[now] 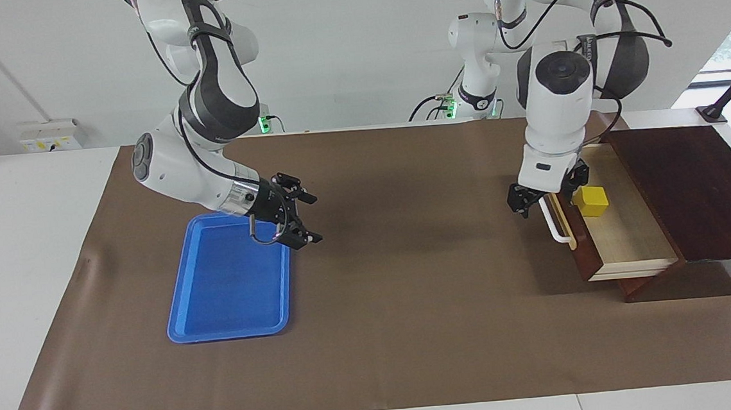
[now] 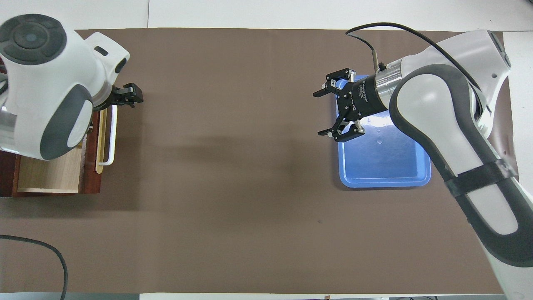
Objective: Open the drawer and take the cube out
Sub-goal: 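Pull the drawer open with the left gripper while the right gripper rises, then release the handle and grasp the yellow cube with the left gripper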
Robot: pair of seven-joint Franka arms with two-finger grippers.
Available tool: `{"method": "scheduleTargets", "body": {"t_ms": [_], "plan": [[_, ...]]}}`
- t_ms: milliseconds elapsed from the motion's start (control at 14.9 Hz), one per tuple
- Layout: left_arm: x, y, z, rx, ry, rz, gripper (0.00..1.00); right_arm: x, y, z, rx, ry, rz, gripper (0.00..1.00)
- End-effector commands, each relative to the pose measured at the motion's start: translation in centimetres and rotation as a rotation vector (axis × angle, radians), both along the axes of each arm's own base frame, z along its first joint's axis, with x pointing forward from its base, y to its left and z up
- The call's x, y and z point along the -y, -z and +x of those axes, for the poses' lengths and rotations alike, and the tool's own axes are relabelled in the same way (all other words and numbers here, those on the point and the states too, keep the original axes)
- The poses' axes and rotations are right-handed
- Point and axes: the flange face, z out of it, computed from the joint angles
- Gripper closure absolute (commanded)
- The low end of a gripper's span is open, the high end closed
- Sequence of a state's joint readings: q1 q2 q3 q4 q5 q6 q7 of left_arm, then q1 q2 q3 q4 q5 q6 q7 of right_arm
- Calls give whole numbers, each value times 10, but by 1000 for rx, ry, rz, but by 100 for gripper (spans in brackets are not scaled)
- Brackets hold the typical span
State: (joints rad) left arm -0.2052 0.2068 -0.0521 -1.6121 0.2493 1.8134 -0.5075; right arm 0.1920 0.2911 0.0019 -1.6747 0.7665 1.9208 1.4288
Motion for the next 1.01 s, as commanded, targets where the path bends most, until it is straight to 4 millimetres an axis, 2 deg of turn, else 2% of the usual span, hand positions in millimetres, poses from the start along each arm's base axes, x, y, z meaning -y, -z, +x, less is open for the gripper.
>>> {"method": "scheduleTargets", "body": {"t_ms": [0,134,336,471,672,739,807,941], "plan": [[-59,-21,10,16,-172,-93,0,6,-4,-3,9,51,18,0],[-101,-29,9,33,-296,-134,0,3,-3,-4,21,89,40,0],[-130,-26,13,108,-620,-155,0,0,0,-4,36,116,58,0],[-137,-23,11,131,-737,-162,0,0,0,-5,41,96,61,0],[-143,-3,-5,170,-968,-172,0,-1,4,-10,77,34,60,0],[-149,4,-12,176,-1052,-171,0,-3,5,-12,83,21,60,0],[-165,10,-17,194,-1138,-172,0,-3,6,-12,82,16,61,0],[-173,14,-18,214,-1172,-185,0,-4,6,-13,75,10,62,0]]}}
